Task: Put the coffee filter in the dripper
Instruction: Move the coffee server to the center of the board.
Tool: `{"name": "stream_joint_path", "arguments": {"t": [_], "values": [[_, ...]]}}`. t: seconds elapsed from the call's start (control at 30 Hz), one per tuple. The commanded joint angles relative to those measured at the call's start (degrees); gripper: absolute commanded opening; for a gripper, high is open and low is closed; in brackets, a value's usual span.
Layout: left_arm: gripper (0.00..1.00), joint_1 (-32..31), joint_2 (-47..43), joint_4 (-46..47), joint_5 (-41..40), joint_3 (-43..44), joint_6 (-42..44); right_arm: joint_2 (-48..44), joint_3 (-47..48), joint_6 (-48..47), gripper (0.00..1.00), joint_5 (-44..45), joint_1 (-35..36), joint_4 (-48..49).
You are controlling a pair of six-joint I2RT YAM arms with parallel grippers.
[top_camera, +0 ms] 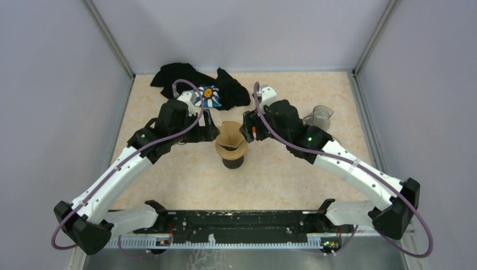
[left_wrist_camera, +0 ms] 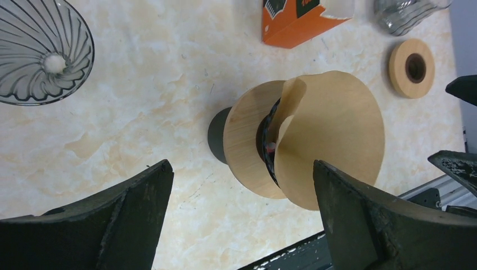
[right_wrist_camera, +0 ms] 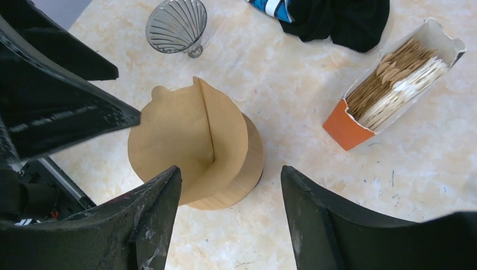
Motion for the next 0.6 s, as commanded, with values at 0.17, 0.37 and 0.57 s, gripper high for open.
{"name": "stream_joint_path", "arguments": {"t": [0.17, 0.37, 0.57], "values": [[0.99, 0.51, -13.09, 10.52, -6.13, -10.88, -0.17, -13.75, -14.39, -1.85, 0.68, 1.31, -0.75, 13.61], [0.99, 0.51, -20.21, 14.32, -10.88, -18.25, -0.06, -22.51, -29.18, -6.49, 0.71, -2.0, -0.81, 26.69], [0.99, 0.51, -23.5, 14.6, -16.58, -21.42, 0.12, -29.97, -45.51, -10.79, 0.72, -7.5, -0.76, 44.38]]}}
